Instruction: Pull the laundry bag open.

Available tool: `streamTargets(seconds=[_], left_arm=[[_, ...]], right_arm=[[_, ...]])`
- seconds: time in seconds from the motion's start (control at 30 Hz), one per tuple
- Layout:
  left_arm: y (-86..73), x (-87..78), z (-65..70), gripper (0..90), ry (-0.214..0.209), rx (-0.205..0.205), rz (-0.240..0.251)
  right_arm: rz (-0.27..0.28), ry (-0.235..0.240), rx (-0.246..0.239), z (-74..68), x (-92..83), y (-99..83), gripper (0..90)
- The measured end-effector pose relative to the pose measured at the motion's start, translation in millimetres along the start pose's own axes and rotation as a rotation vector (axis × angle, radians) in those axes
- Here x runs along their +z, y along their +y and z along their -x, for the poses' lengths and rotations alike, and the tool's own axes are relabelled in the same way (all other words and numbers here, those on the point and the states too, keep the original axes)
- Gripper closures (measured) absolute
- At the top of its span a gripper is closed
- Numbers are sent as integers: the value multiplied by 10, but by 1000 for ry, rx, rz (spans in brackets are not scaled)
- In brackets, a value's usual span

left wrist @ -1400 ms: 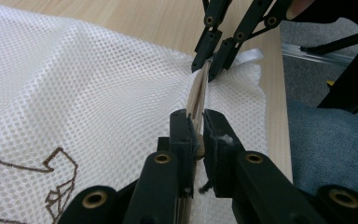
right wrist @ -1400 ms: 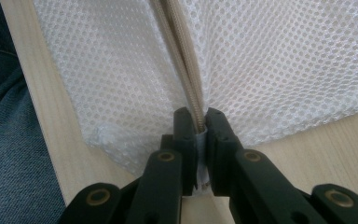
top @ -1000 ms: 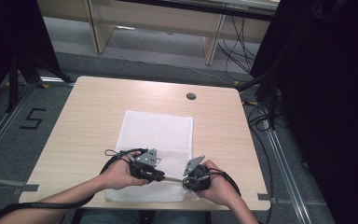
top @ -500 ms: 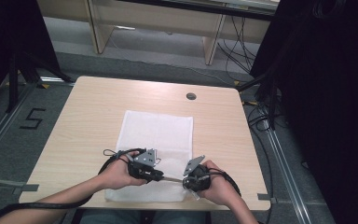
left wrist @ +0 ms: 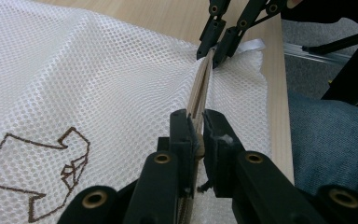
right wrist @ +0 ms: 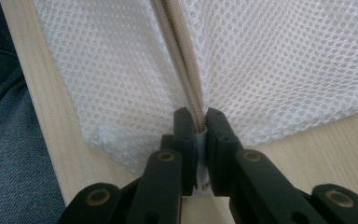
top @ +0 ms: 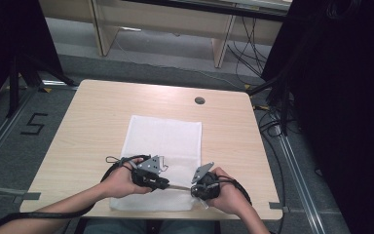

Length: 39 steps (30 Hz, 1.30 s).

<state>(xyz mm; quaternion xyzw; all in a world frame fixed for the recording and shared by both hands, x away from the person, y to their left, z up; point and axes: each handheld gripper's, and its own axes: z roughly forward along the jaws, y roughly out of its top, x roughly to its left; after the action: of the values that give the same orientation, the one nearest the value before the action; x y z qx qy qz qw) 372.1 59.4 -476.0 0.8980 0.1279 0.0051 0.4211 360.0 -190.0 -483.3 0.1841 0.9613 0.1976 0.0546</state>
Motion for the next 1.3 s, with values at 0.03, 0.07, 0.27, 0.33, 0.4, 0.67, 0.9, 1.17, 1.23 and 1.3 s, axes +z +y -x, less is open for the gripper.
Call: streamTargets(seconds=[0.03,0.07,0.27,0.33,0.4,0.67,0.9,1.17,1.23,1.3], left_arm=[[1,0,4,822,0,-4,5],[7,-6,-8,822,-1,17,-2],[-15,-19,-7,822,-2,-4,5],[-15,-27,-5,822,1,-3,3],[-16,-33,-5,822,3,-4,4],[-36,-60,-7,822,1,-3,6],[-69,-103,-18,822,4,-14,10],[-69,-107,-2,823,13,1,9],[-76,-119,-5,822,9,4,11],[-79,-129,-4,823,14,3,9]], right_arm=[[0,-2,0,0,-2,0,849],[0,-3,2,-1,-2,-1,850],[-1,0,0,1,-1,1,849],[-1,-2,2,-1,-2,0,849],[1,1,-5,4,1,-1,849],[-1,-1,0,-3,-1,-1,849],[0,-3,-1,-1,1,1,850],[-1,-2,0,-3,0,0,849],[2,-6,-4,2,-2,-2,850],[0,-4,-5,0,-1,-1,849]])
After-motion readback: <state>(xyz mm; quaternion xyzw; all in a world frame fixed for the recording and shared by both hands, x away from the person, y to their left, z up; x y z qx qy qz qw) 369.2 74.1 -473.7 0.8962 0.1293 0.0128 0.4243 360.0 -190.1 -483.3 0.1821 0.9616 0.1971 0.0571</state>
